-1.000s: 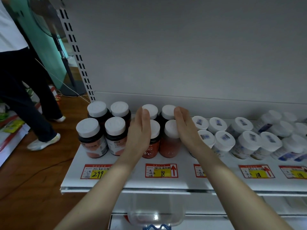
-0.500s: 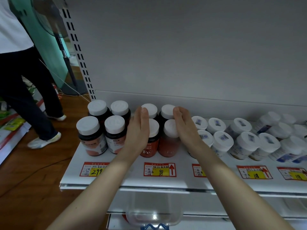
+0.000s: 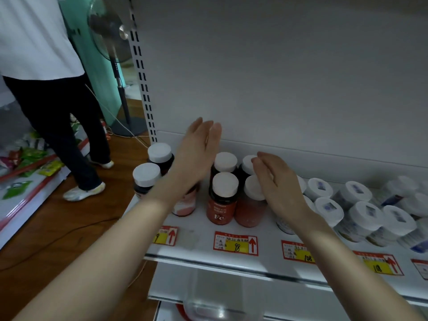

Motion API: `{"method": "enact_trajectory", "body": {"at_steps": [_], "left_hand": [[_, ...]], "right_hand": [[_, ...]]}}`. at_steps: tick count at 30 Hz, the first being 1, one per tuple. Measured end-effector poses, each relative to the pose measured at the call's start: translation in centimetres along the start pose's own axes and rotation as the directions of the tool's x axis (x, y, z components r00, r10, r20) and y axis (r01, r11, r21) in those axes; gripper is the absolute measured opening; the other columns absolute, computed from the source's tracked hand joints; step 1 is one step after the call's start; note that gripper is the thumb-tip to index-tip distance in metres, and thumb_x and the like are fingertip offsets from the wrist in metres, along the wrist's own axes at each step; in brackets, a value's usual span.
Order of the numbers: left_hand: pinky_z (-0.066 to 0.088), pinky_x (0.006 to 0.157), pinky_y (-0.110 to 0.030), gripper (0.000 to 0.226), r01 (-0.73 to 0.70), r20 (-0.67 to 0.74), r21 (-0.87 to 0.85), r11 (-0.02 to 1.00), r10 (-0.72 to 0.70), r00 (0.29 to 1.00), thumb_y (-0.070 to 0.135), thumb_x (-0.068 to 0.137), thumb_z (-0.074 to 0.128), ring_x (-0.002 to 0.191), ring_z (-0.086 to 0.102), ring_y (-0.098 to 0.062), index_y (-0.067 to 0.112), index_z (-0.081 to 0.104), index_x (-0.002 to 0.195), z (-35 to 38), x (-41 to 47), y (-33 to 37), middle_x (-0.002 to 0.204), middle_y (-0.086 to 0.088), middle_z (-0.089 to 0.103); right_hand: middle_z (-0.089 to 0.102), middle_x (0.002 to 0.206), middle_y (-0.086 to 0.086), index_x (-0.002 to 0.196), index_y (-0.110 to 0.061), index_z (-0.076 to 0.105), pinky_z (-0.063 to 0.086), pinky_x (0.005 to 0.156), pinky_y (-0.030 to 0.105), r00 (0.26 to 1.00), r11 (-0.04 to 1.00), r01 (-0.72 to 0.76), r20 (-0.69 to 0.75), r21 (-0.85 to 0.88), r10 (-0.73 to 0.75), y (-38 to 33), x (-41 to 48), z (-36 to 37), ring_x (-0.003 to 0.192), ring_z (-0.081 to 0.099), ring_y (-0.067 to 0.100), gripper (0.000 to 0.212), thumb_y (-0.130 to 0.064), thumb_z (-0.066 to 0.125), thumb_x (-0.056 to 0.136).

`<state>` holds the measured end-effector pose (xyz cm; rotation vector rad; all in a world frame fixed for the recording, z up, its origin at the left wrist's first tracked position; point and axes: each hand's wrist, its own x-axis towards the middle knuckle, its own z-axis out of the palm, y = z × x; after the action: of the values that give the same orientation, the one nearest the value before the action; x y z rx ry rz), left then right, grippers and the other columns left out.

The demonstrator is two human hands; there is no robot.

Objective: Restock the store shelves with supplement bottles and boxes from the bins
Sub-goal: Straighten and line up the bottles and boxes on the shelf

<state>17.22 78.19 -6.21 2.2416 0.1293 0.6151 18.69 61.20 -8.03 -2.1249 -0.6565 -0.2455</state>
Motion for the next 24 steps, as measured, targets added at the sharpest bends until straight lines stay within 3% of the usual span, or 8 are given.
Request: {"method": "enact_trajectory", "body": {"at_steps": [3,6,8,10,13,17,24], "left_hand": [[0.027,0.099,-0.025,0.043,-0.029,0.004,0.161,0.987,0.029,1.0,0.029,0.101,0.03,0.129,0.04,-0.028,-0.001,0.056,0.116,-3.9,1.1,-1.6,0.127,-0.018,0.054],[0.033,0.093,-0.024,0.044,0.001,-0.003,0.268,0.963,0.0,1.0,0.033,0.098,0.038,0.121,0.047,-0.025,0.005,0.051,0.13,-7.6,0.6,-3.9,0.132,-0.013,0.052],[0.036,0.086,-0.023,0.047,-0.009,0.041,0.328,0.945,-0.005,0.999,0.041,0.093,0.045,0.109,0.053,-0.021,0.011,0.053,0.129,-9.2,-0.5,-5.8,0.125,-0.008,0.055],[0.038,0.079,-0.022,0.06,-0.043,0.121,0.392,0.919,-0.005,0.993,0.059,0.083,0.046,0.095,0.055,-0.014,0.016,0.056,0.124,-10.2,-1.8,-7.5,0.114,-0.001,0.056],[0.042,0.082,-0.025,0.081,-0.07,0.262,0.463,0.883,-0.061,0.963,0.075,0.067,0.043,0.103,0.053,-0.014,0.021,0.051,0.128,-11.2,-2.8,-9.2,0.119,0.001,0.054],[0.039,0.079,-0.024,0.071,-0.114,0.365,0.445,0.888,-0.064,0.929,0.066,0.067,0.057,0.1,0.048,-0.011,0.025,0.05,0.125,-11.1,-3.3,-10.0,0.113,0.001,0.053],[0.038,0.08,-0.019,0.054,-0.166,0.337,0.426,0.889,0.014,0.941,0.045,0.079,0.065,0.1,0.051,-0.014,0.015,0.054,0.122,-10.7,-3.3,-10.7,0.115,-0.002,0.053]], "right_hand": [[0.056,0.103,-0.003,0.1,-0.003,0.064,0.028,0.078,-0.004,0.993,0.994,0.102,0.058,-0.03,-0.1,-2.0,0.3,0.9,0.092,0.041,-0.008,0.019,-0.013,0.051,0.093],[0.063,0.102,0.003,0.101,-0.006,0.065,0.035,0.077,0.008,0.972,0.979,0.186,0.16,-0.081,-0.171,-4.2,1.1,2.5,0.089,0.048,0.002,0.017,-0.017,0.057,0.09],[0.061,0.109,0.002,0.11,-0.013,0.062,0.035,0.079,0.017,0.952,0.968,0.214,0.248,-0.131,-0.177,-5.5,1.8,3.6,0.1,0.051,0.011,0.026,-0.027,0.058,0.089],[0.055,0.119,-0.001,0.121,-0.019,0.055,0.031,0.078,0.018,0.925,0.957,0.221,0.35,-0.19,-0.145,-6.5,2.4,4.7,0.107,0.048,0.011,0.039,-0.037,0.058,0.087],[0.05,0.125,0.001,0.129,-0.023,0.047,0.033,0.08,0.024,0.879,0.936,0.204,0.475,-0.286,-0.046,-7.6,3.0,6.2,0.112,0.045,0.015,0.049,-0.041,0.059,0.085],[0.048,0.124,0.005,0.131,-0.023,0.044,0.037,0.081,0.028,0.856,0.927,0.164,0.516,-0.336,0.036,-7.8,2.9,7.6,0.11,0.045,0.018,0.055,-0.039,0.064,0.082],[0.05,0.121,0.004,0.126,-0.016,0.052,0.034,0.081,0.021,0.883,0.937,0.133,0.467,-0.322,0.035,-7.2,2.9,8.2,0.1,0.046,0.012,0.043,-0.03,0.062,0.086]]}}
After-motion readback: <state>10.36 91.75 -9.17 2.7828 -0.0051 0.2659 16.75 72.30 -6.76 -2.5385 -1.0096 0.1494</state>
